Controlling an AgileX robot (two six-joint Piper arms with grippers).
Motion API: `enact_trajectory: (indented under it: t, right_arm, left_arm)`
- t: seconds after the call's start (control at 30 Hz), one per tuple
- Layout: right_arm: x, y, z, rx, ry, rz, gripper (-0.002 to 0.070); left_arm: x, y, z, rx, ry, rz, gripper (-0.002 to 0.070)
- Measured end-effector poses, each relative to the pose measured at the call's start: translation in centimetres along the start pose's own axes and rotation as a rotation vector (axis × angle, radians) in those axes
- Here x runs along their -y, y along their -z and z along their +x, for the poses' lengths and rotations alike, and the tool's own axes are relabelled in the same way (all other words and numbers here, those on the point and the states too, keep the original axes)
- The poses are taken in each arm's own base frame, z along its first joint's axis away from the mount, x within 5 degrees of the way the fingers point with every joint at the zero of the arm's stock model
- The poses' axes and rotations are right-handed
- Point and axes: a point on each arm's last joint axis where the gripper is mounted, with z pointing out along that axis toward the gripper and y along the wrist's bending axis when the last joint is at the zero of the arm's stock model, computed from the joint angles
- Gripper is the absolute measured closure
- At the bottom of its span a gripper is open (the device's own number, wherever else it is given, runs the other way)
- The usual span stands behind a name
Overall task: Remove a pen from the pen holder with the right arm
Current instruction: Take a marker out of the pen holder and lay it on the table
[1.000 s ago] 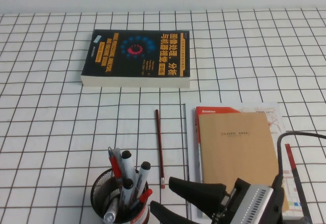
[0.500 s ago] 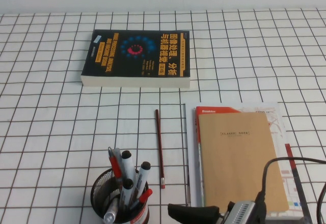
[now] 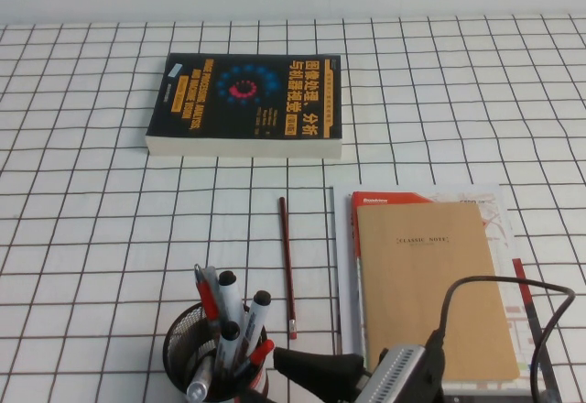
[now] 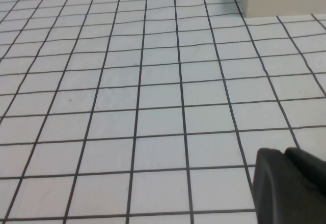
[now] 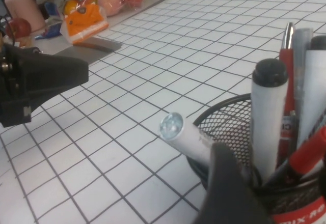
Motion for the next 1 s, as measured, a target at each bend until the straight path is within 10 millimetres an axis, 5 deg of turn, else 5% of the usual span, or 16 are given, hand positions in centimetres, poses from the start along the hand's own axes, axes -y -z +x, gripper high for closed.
enact_trajectory:
  t: [1.0]
  right_arm:
    - [0.4,-1.8,-0.5,0.054,-0.099,0.097,0.0339]
  left_arm:
    - [0.0,0.0,0.0,0.0,0.0,0.0,0.0679]
